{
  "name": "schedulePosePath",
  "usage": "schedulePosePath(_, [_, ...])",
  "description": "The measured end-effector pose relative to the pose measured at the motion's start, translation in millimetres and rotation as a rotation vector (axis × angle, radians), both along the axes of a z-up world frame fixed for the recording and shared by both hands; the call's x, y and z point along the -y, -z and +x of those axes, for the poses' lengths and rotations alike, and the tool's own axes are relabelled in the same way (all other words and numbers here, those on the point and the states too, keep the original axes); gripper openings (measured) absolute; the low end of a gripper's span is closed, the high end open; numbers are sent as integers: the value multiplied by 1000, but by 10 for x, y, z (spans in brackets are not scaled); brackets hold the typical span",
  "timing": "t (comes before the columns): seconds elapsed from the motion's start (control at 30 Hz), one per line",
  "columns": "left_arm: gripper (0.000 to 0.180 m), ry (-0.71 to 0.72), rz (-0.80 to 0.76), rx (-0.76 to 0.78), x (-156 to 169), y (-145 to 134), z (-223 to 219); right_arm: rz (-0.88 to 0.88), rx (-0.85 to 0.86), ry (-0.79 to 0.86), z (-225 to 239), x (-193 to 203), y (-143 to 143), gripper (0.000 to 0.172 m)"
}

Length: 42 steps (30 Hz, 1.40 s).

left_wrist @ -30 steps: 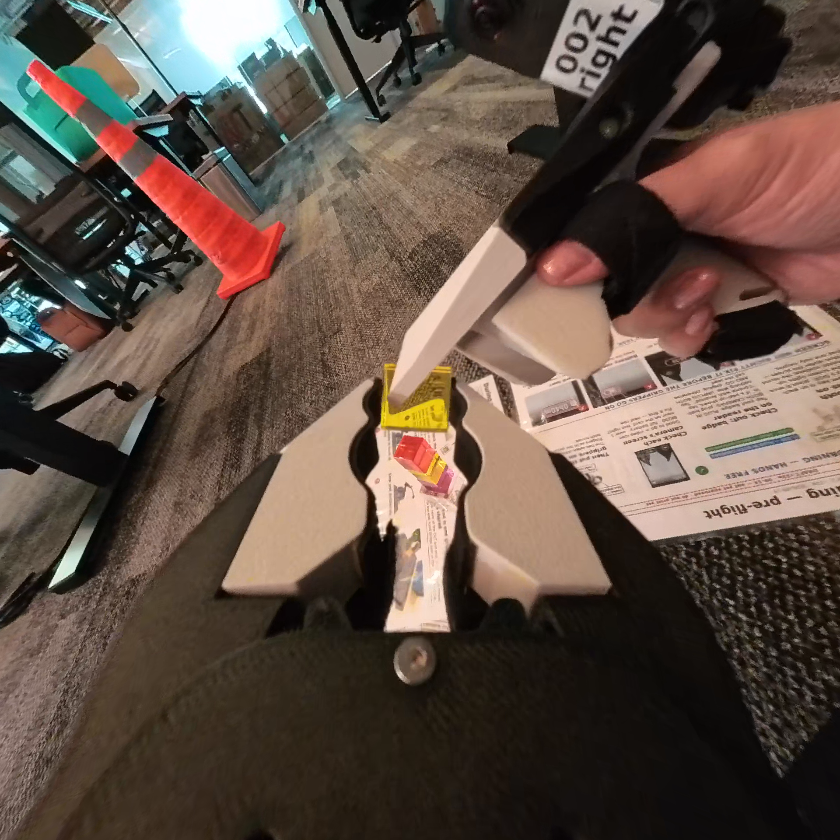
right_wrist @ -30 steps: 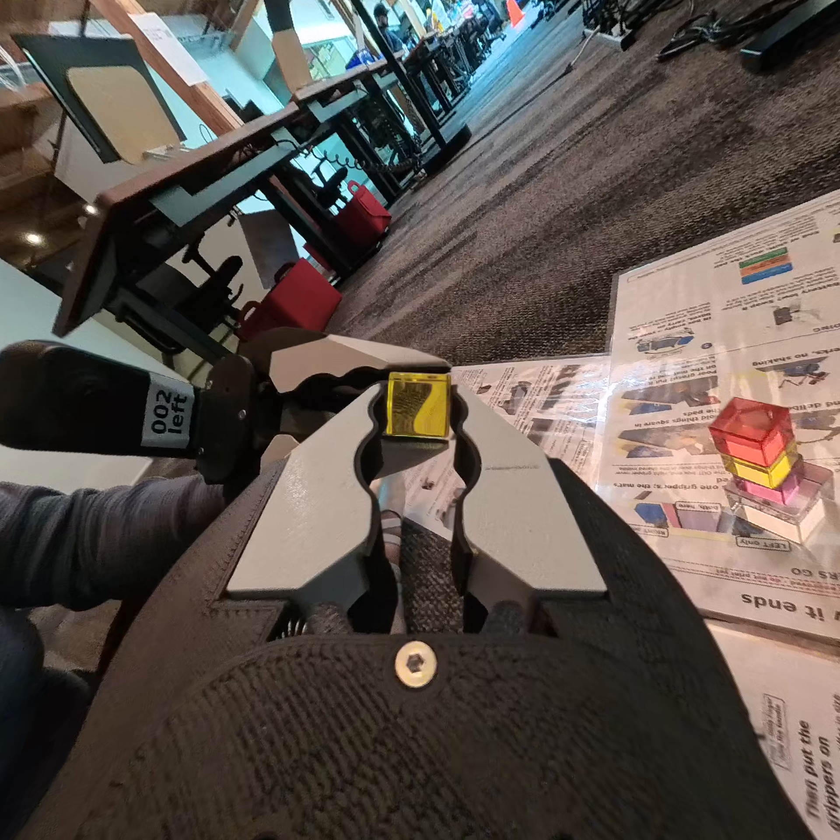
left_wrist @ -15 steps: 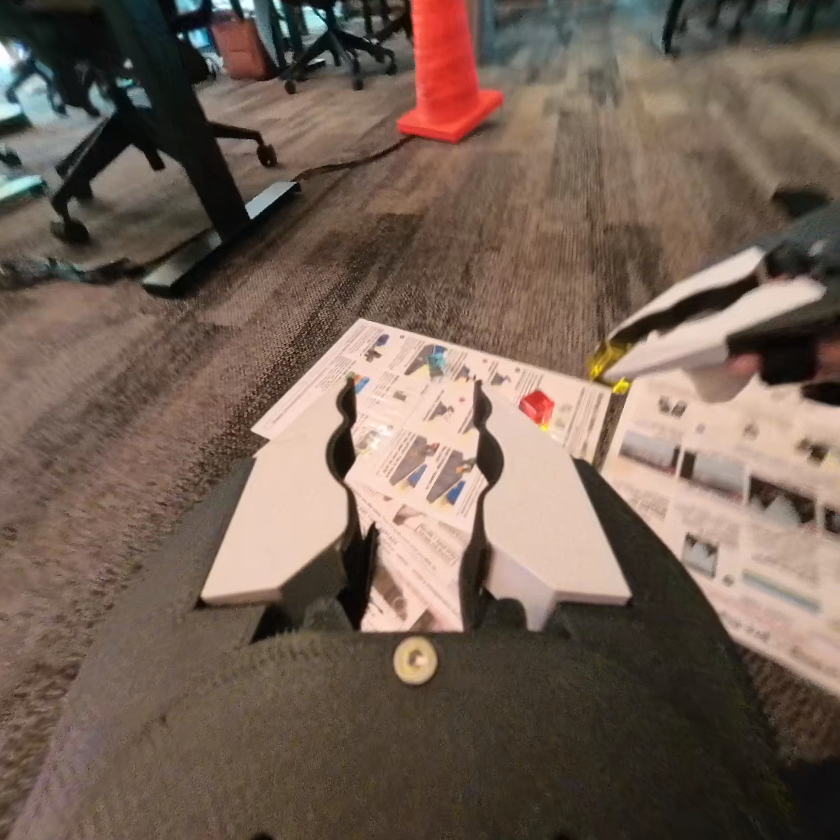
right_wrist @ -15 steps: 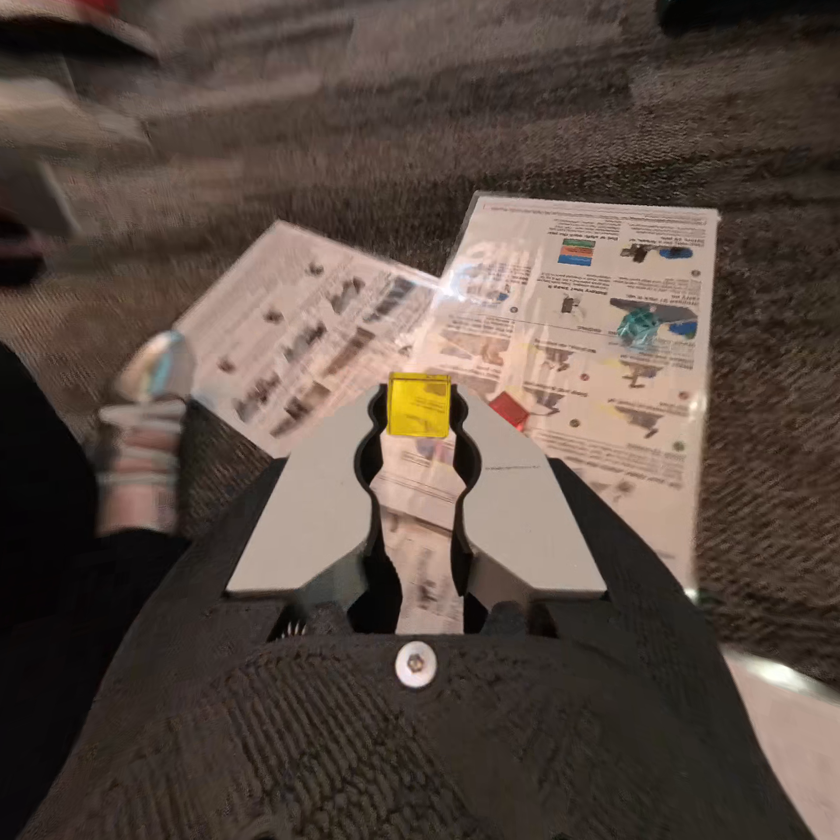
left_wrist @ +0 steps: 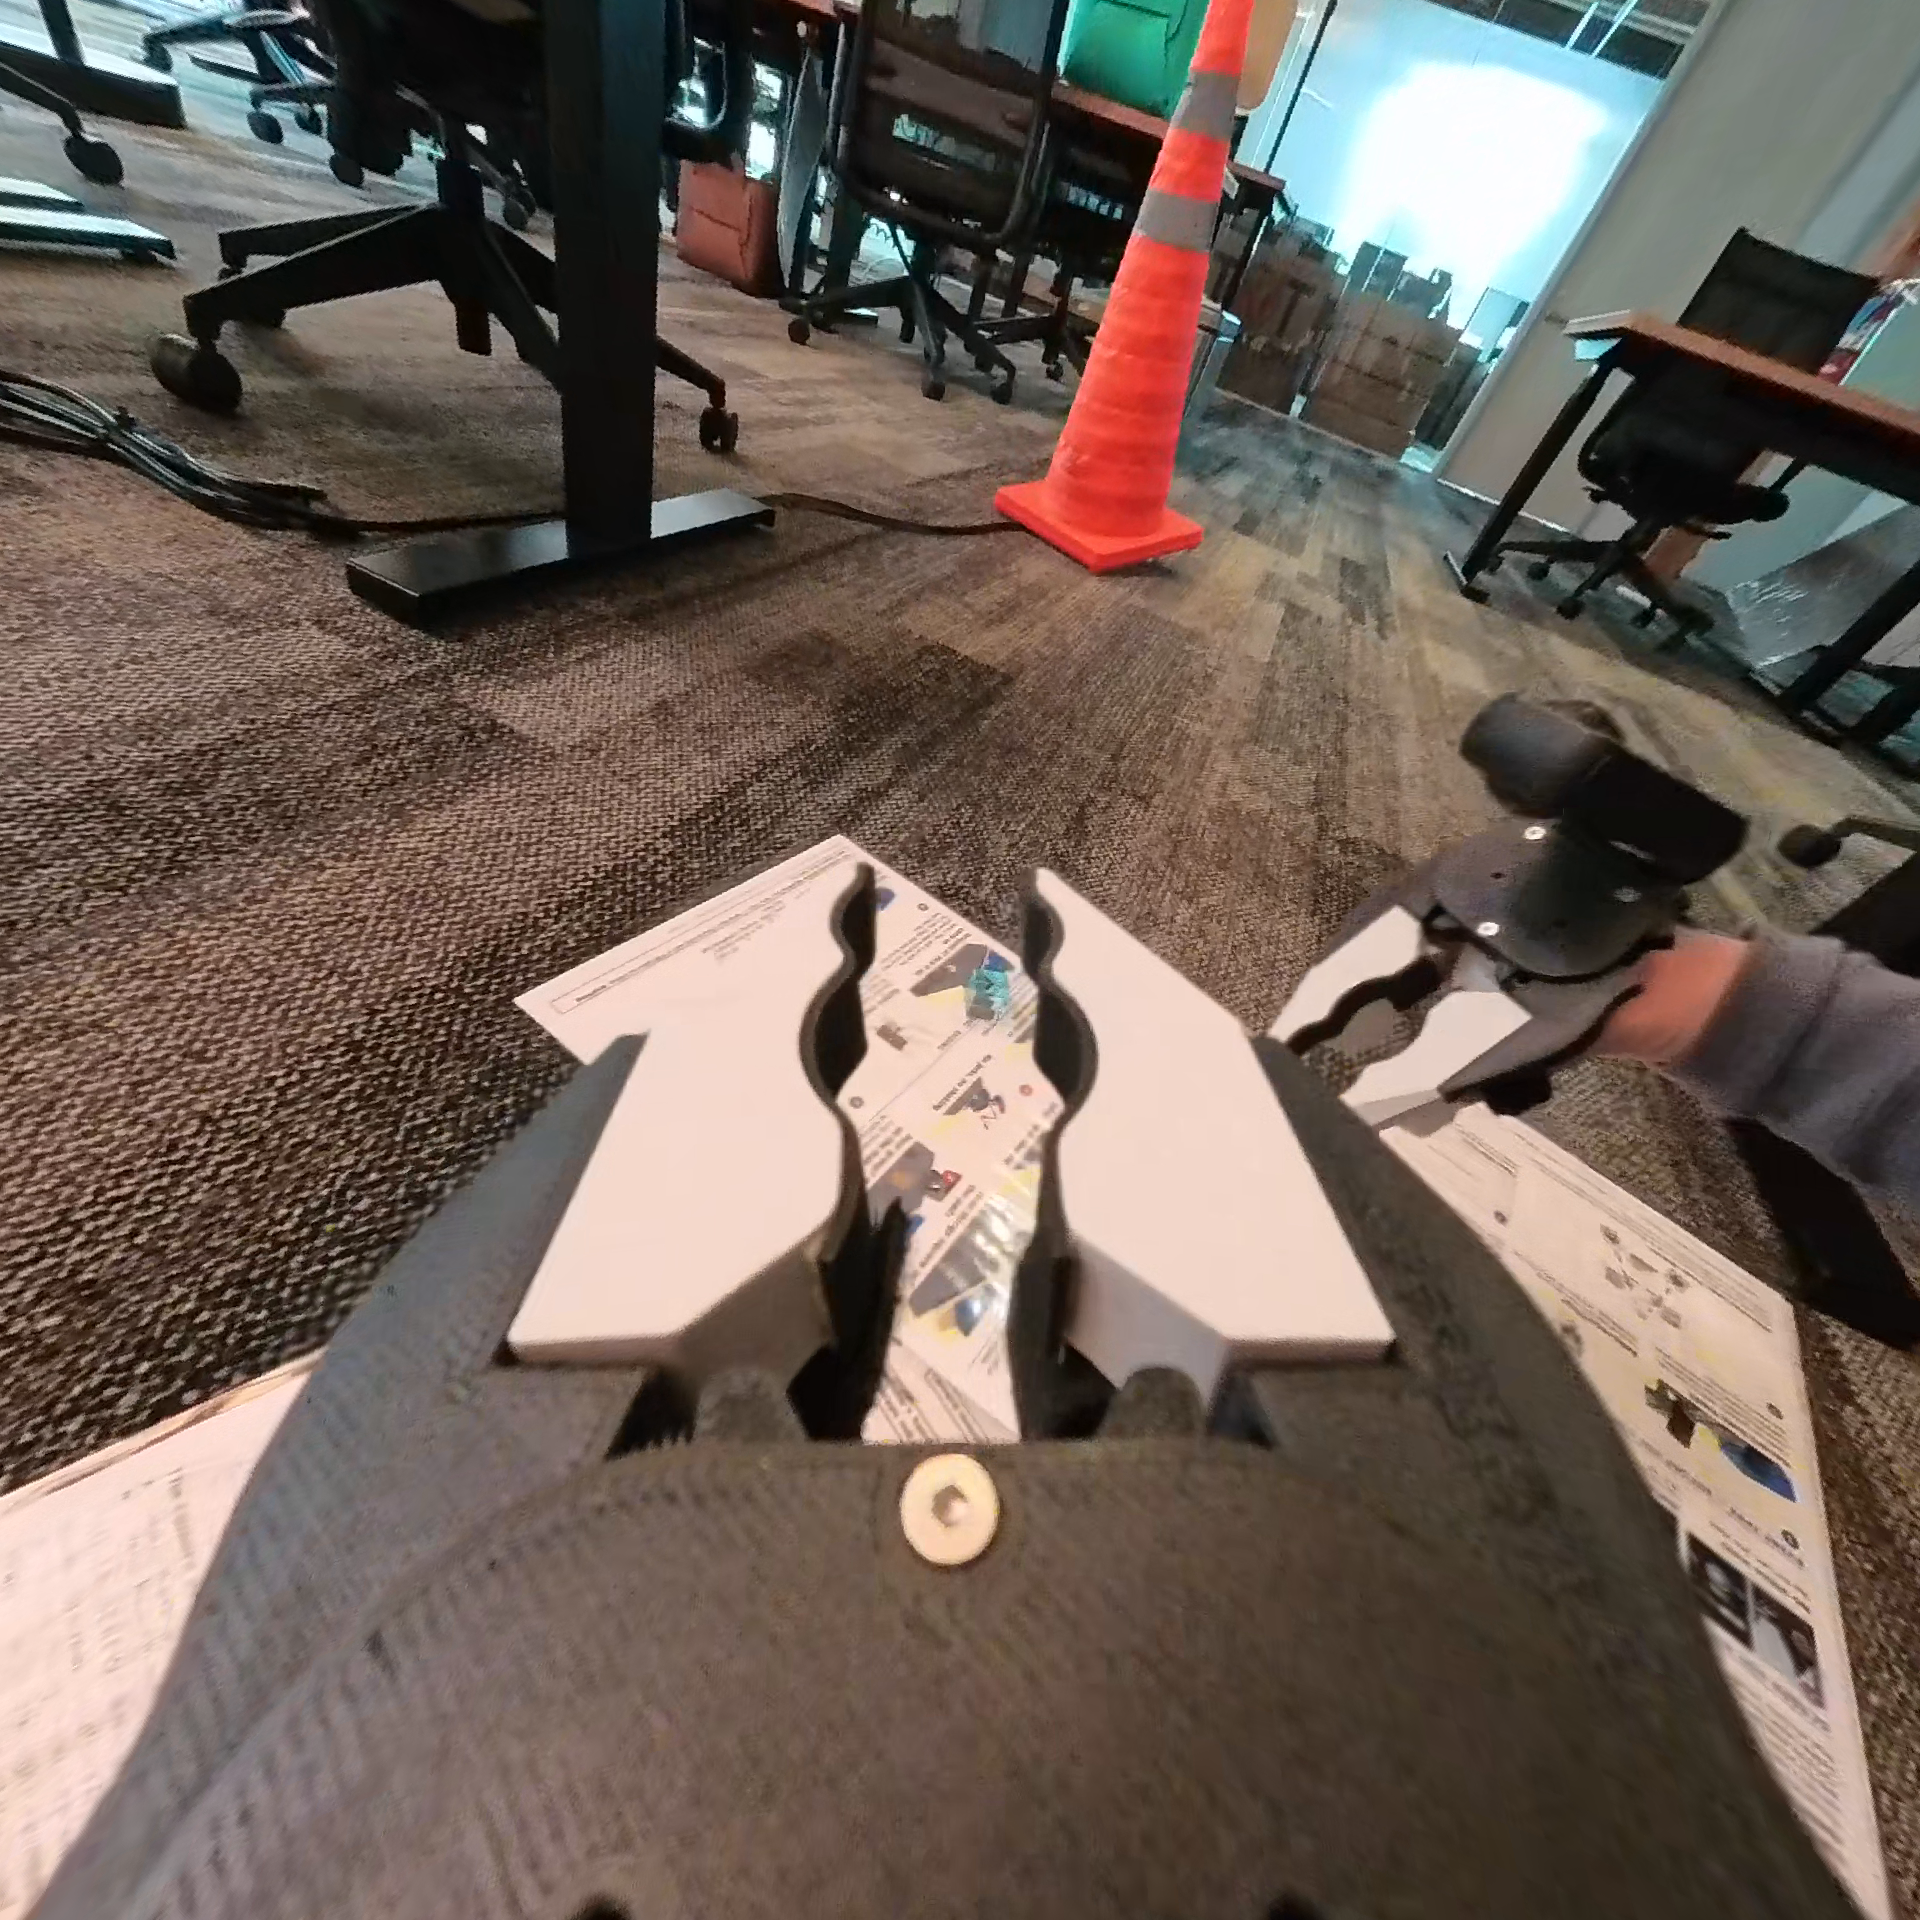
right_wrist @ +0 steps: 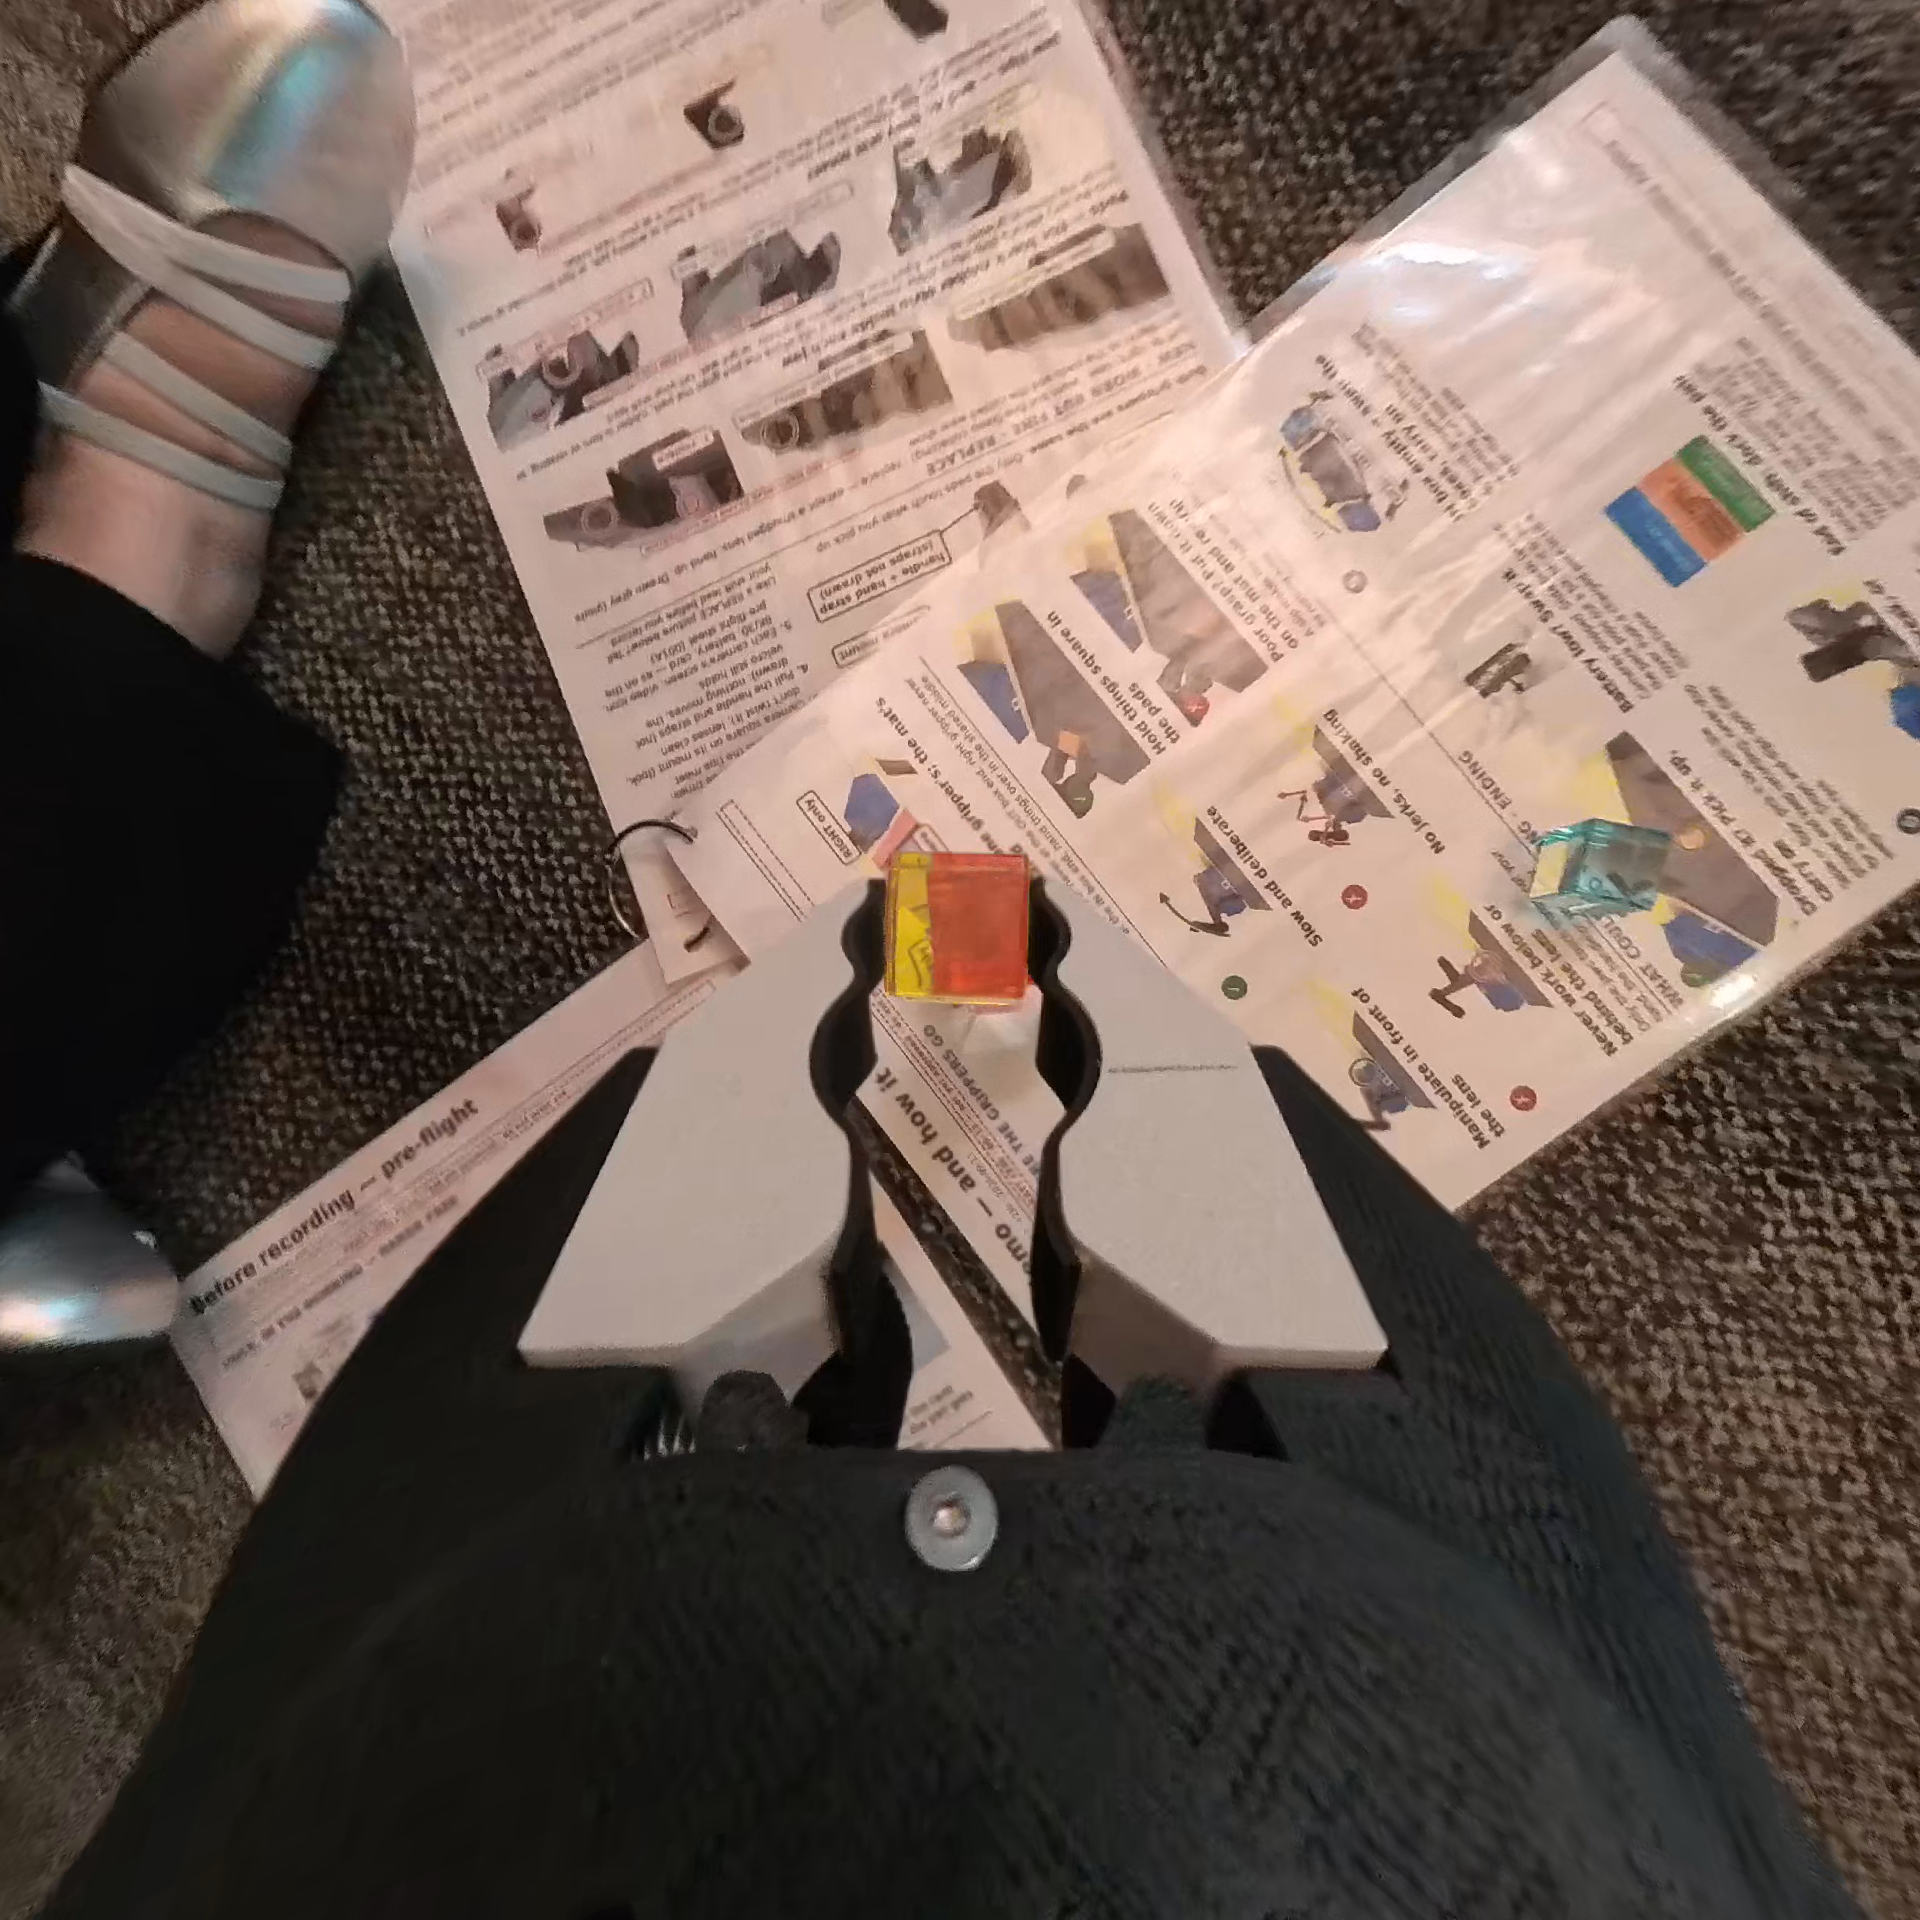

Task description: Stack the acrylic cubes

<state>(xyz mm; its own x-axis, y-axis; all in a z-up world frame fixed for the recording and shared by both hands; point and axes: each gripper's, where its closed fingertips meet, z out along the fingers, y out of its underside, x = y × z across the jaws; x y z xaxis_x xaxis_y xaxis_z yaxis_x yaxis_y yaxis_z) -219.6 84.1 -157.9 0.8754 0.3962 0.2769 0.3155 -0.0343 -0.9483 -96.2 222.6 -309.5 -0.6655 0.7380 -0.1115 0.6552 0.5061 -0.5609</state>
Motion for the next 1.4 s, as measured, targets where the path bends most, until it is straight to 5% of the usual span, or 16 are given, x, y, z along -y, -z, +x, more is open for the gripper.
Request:
schedulePosePath(1.07, [25,25,-72,-19,-180,266,73,32,51,-98,-12,18,207,25])
schedulePosePath(1.4, [25,28,-69,-5,-183,270,86,31,15,-58,-47,-22,97,50])
